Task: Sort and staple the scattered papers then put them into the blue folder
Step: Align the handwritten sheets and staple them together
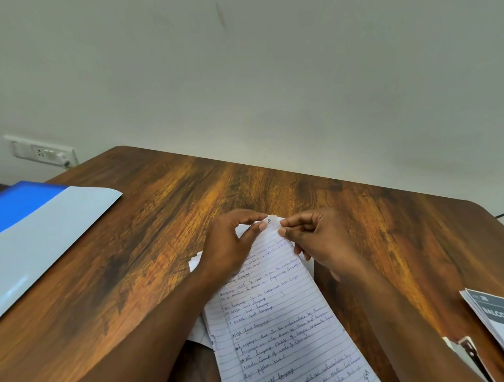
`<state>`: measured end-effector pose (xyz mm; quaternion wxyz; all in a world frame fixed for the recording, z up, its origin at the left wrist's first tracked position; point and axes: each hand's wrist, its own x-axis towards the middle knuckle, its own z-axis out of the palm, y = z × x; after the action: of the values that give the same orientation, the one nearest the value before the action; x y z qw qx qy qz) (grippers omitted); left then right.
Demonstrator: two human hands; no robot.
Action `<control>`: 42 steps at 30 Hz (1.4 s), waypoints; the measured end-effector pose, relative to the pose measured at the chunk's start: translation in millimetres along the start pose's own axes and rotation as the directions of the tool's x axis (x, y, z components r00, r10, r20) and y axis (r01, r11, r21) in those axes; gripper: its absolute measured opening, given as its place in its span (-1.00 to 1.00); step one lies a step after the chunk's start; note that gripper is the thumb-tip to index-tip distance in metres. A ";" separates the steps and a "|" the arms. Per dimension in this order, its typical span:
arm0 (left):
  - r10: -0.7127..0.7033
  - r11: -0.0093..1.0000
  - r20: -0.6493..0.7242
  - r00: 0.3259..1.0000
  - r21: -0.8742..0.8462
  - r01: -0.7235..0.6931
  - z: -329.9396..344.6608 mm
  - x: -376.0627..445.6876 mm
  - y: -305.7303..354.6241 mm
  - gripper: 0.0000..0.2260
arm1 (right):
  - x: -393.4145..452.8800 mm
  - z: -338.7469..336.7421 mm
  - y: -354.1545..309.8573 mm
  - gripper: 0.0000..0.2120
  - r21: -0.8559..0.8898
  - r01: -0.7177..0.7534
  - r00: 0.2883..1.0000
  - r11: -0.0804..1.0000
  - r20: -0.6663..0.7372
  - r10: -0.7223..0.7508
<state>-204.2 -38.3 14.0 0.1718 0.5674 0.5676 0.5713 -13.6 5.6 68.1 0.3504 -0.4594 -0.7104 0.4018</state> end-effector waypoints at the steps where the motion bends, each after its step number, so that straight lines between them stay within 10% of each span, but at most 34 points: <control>1: -0.004 1.000 0.024 1.000 -0.007 0.004 -0.3 -1.1 1.1 -0.82 | 0.1 -0.1 0.3 -0.86 0.011 -0.003 1.000 1.000 -0.003 0.003; 18: -0.001 1.000 0.010 1.000 0.031 0.000 1.8 -1.9 0.9 -0.86 | 4.6 1.7 7.6 -0.89 -0.103 0.016 1.000 0.995 -0.021 -0.018; 26: -0.007 0.997 0.057 0.998 0.079 0.003 4.0 -2.9 -0.2 -0.88 | 13.1 -34.8 29.3 -0.93 -0.259 -0.228 0.925 0.938 -0.360 0.126; 38: -0.038 0.996 0.074 0.997 0.078 0.032 5.2 -4.4 -2.0 -0.87 | 13.7 -14.8 40.4 -0.56 -0.531 -0.191 0.978 0.826 -0.172 0.115; 42: -0.025 0.997 0.070 0.997 0.079 0.020 5.4 -4.5 -2.0 -0.88 | 11.1 -12.9 40.6 -0.73 -0.532 -0.166 0.981 0.831 -0.171 0.087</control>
<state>-199.2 -39.1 8.7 0.1759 0.5870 0.5895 0.5263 9.0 29.5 38.9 0.2271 -0.6128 -0.7368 0.1732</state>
